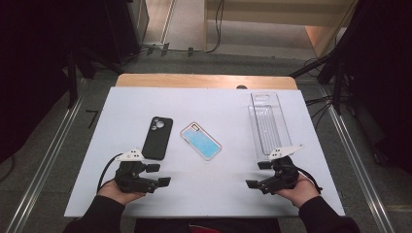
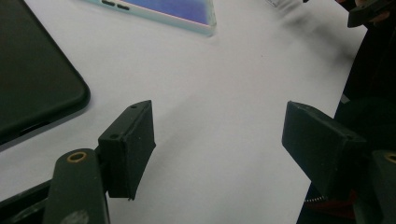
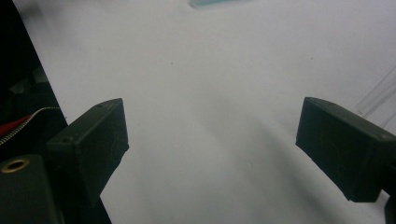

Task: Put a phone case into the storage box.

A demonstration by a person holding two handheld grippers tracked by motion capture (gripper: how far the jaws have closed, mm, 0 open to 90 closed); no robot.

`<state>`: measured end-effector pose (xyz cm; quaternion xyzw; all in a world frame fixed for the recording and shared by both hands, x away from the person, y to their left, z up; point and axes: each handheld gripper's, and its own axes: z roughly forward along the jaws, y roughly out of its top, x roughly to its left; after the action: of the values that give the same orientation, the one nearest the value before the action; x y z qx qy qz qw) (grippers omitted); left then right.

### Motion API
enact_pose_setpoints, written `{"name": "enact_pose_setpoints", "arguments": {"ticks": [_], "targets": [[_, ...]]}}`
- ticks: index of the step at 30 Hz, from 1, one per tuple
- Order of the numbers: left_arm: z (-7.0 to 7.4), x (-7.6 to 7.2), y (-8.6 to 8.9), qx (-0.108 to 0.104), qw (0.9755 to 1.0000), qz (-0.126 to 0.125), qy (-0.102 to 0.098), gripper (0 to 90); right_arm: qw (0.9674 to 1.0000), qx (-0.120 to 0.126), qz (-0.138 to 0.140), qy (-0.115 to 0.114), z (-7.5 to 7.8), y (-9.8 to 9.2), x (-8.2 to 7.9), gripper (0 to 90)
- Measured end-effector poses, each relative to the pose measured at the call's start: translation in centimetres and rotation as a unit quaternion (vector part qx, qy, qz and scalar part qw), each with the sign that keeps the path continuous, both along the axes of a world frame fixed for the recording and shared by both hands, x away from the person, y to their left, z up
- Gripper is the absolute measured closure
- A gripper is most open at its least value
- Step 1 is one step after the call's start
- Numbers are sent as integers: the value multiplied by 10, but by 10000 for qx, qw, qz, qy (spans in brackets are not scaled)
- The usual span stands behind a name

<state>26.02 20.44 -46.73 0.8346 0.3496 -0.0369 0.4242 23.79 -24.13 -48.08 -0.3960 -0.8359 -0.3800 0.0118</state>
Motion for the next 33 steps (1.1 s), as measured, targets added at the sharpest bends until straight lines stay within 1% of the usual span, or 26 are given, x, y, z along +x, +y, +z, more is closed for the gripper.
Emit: {"name": "enact_pose_setpoints", "arguments": {"ticks": [1,3,14,21,24,33], "targets": [[0,0,0,-5,10000,24,27,254,10000,-27,-37,53,0,0,1,75],[0,0,0,2,10000,55,53,254,9999,-53,-48,82,0,0,1,75],[0,1,2,-6,10000,73,56,254,9999,-65,-49,86,1,1,2,75],[1,1,2,-42,9999,81,126,254,9999,-77,-30,61,0,2,2,75],[1,1,2,-66,9998,115,116,254,9999,-63,-39,67,1,2,2,75],[1,1,3,-77,9999,99,115,254,9999,-59,-41,85,1,2,3,75]]}}
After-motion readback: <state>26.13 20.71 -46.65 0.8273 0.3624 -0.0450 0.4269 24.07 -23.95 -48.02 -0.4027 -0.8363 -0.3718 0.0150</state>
